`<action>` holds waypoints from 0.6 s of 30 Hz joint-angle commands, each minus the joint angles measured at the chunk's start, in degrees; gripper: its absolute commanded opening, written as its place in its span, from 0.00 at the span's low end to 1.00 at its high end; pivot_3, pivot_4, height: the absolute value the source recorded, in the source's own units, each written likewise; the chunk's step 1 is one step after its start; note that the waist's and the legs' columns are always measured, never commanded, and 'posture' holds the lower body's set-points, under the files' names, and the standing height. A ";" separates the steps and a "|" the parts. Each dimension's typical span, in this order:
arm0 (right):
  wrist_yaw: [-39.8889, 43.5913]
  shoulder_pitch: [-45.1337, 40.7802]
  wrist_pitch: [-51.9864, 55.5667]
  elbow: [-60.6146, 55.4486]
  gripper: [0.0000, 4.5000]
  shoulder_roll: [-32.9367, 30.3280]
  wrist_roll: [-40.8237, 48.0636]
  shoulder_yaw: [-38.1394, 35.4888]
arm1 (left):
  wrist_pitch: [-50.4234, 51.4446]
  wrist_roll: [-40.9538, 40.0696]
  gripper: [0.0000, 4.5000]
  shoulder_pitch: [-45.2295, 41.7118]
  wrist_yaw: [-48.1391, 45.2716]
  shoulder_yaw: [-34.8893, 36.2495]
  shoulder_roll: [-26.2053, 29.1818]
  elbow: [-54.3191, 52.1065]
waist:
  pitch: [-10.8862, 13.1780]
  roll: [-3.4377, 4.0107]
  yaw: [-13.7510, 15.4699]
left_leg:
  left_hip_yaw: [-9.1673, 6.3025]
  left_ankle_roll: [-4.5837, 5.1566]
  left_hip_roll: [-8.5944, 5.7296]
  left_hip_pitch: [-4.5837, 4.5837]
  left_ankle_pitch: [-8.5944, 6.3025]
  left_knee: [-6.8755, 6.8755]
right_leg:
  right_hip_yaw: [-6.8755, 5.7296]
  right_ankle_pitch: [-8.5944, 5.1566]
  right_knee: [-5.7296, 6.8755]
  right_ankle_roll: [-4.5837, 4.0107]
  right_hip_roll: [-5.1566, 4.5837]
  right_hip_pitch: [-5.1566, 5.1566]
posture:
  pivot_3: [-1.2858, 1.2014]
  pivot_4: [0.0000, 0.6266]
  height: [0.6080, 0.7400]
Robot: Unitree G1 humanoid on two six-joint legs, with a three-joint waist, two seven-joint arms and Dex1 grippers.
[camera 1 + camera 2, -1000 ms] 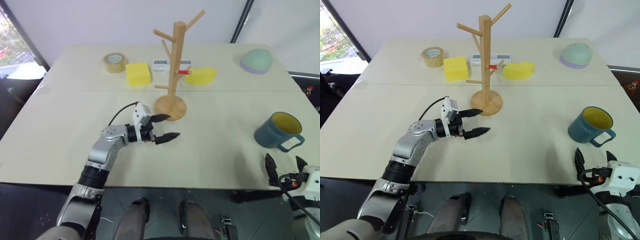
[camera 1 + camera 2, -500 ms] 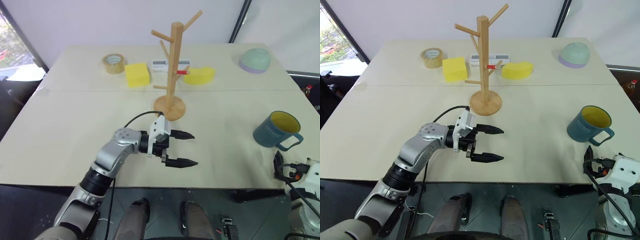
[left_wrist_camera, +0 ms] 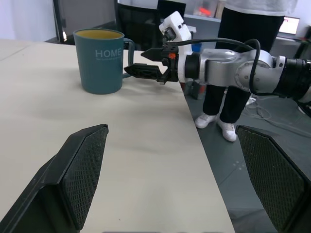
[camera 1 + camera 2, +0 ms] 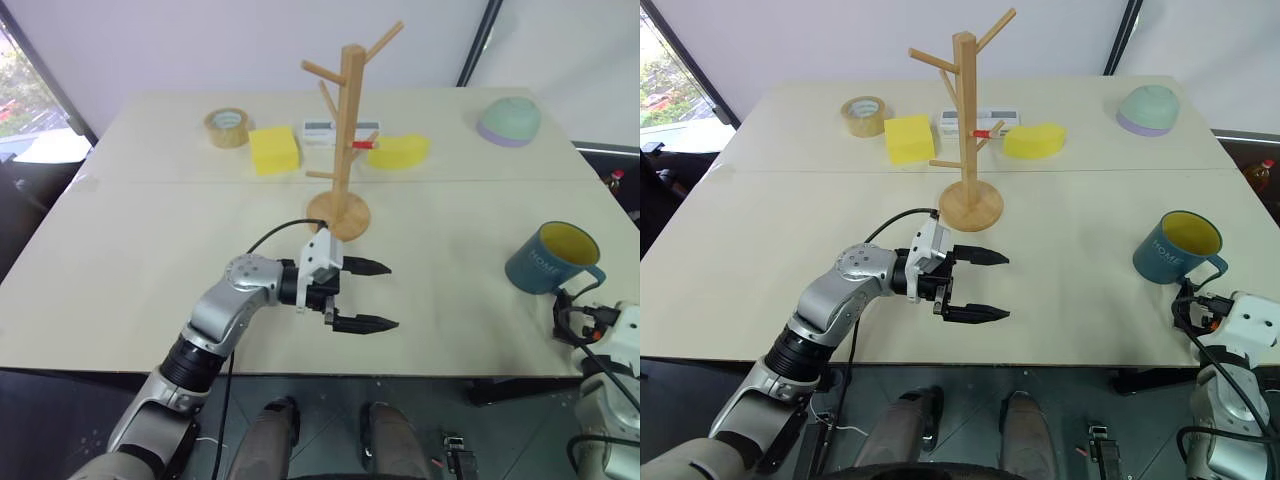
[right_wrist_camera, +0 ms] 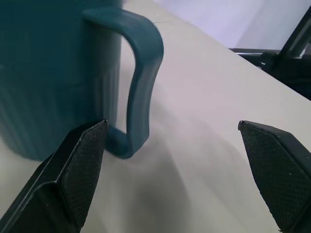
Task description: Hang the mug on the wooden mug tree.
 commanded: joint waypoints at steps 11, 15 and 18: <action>2.58 -3.31 -0.08 1.16 0.11 -1.80 0.75 -0.25 | -1.52 -0.39 1.00 -0.68 1.74 1.80 0.50 -1.90 | -0.01 0.01 -0.01 | 0.01 0.01 0.00 0.05 0.00 0.01 | 0.00 0.00 0.04 0.01 0.01 0.03 | 0.52 0.24 1.00; 3.18 -3.08 0.30 0.11 0.00 -1.81 0.89 -0.03 | -1.96 -0.46 1.00 -0.92 2.33 2.79 0.93 -1.07 | -0.01 0.02 0.00 | 0.00 0.01 0.00 0.08 0.00 0.01 | 0.01 0.00 0.04 0.01 0.02 0.08 | 0.52 0.24 1.00; 5.50 -2.47 1.21 -3.64 0.00 -3.28 0.49 1.65 | -2.59 -0.12 1.00 -0.99 2.96 4.01 1.43 -0.01 | -0.02 0.03 -0.06 | 0.00 0.01 0.00 0.09 0.01 0.01 | 0.01 -0.01 0.04 0.02 0.02 0.08 | 0.52 0.24 1.00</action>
